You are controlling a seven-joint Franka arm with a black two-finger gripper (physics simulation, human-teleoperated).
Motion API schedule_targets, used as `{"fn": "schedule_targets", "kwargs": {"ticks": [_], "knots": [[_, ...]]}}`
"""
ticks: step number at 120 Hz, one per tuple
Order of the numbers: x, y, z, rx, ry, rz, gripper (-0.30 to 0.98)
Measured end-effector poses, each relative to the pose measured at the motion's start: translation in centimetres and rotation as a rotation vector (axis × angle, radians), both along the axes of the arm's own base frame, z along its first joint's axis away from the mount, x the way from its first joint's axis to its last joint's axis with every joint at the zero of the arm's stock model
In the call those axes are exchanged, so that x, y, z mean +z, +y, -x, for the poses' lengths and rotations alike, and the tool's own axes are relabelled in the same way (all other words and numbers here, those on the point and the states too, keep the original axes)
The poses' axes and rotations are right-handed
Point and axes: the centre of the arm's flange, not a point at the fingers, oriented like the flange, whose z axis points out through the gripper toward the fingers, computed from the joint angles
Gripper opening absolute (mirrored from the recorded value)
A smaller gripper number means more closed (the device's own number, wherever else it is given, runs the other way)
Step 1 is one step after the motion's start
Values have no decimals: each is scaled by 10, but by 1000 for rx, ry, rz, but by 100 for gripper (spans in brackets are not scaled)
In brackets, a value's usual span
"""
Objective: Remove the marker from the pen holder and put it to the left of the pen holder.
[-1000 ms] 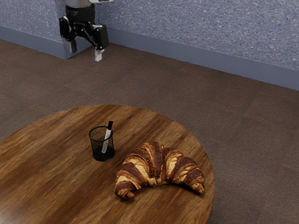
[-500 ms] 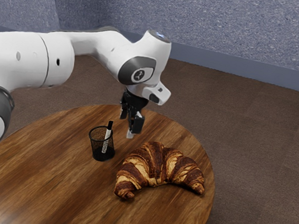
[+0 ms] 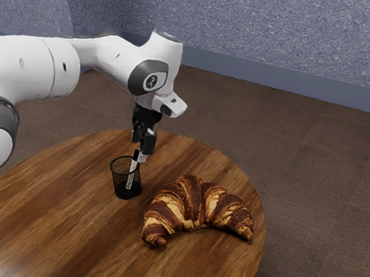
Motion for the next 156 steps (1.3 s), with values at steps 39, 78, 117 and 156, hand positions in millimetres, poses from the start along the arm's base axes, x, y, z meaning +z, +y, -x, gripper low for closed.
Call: {"fn": "schedule_targets", "kwargs": {"ticks": [39, 78, 117, 156], "knots": [[-21, 18, -16, -22, -15, -29, 69], [-40, 19, -18, -36, 4, -27, 60], [-40, 16, -18, -34, 2, -6, 35], [-37, 18, -19, -32, -7, -1, 18]]}}
